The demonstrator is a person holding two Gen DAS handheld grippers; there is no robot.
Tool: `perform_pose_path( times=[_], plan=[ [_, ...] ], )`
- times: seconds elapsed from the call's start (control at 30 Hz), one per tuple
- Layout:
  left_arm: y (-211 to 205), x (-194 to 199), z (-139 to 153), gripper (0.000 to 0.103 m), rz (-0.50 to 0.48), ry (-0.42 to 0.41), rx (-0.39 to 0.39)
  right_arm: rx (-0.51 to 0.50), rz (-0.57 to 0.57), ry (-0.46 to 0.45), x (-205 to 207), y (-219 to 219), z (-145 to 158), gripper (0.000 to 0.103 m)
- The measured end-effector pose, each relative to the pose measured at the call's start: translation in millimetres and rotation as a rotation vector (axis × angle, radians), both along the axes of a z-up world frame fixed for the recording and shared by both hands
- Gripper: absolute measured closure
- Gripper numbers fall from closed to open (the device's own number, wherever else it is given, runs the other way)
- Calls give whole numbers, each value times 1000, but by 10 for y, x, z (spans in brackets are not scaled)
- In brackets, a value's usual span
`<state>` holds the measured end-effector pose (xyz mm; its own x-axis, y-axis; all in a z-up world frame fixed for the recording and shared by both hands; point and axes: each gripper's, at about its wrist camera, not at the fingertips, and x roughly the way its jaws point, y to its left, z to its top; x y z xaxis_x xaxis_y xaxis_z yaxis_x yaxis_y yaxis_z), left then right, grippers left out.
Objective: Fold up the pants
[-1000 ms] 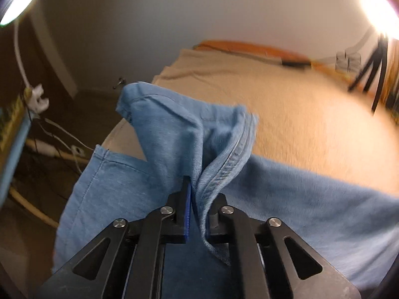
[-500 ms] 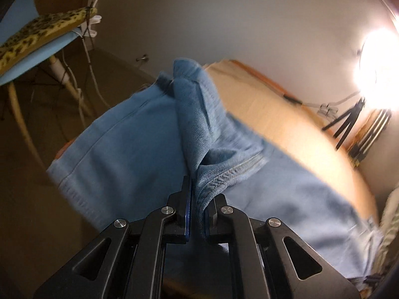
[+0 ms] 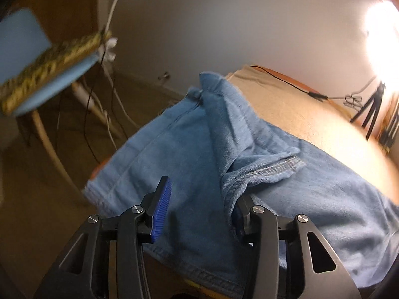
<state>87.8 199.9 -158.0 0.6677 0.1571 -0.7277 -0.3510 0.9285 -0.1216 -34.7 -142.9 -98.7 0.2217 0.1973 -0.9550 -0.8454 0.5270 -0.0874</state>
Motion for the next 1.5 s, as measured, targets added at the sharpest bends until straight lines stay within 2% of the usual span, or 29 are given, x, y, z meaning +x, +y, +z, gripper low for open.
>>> perform_pose_path(
  times=[0.03, 0.2, 0.3, 0.4, 0.53, 0.6, 0.7, 0.77, 0.9, 0.97, 1.07, 1.17, 1.23, 1.37, 1.5],
  plan=[
    [14, -29, -35, 59, 7, 0, -10, 12, -2, -6, 25, 5, 57, 69],
    [231, -181, -164, 58, 52, -38, -189, 116, -14, -11, 267, 176, 436, 65],
    [270, -217, -133, 53, 35, -41, -172, 189, -22, -26, 573, 396, 613, 63],
    [257, -283, -72, 50, 4, -43, -143, 265, -55, -28, 971, 731, 659, 62],
    [315, -365, -57, 49, -35, -44, -188, 378, -114, 43, 1445, 1193, 478, 62],
    [316, -364, -66, 49, -53, -34, -183, 427, -133, 86, 1672, 1502, 342, 62],
    [287, -350, -79, 49, -80, -23, -159, 450, -168, 135, 1963, 1958, 75, 62],
    [278, -344, -76, 49, -98, -20, -158, 483, -216, 215, 2170, 2226, -148, 62],
    [249, -383, -29, 49, -154, -11, -123, 496, -278, 288, 2426, 2602, -482, 63],
    [234, -412, -8, 49, -182, -2, -97, 484, -296, 333, 2504, 2749, -624, 65],
    [196, -487, 41, 49, -223, 7, -38, 449, -307, 368, 2509, 2874, -784, 74],
    [146, -581, 107, 49, -250, 5, 19, 454, -292, 391, 2474, 2939, -782, 95],
    [114, -659, 181, 49, -263, -20, 38, 467, -279, 381, 2449, 2979, -702, 100],
    [109, -703, 259, 49, -271, -64, 13, 535, -258, 385, 2440, 3101, -423, 101],
    [232, -653, 219, 49, -253, -98, -94, 587, -206, 407, 2448, 3423, -185, 101]
  ],
)
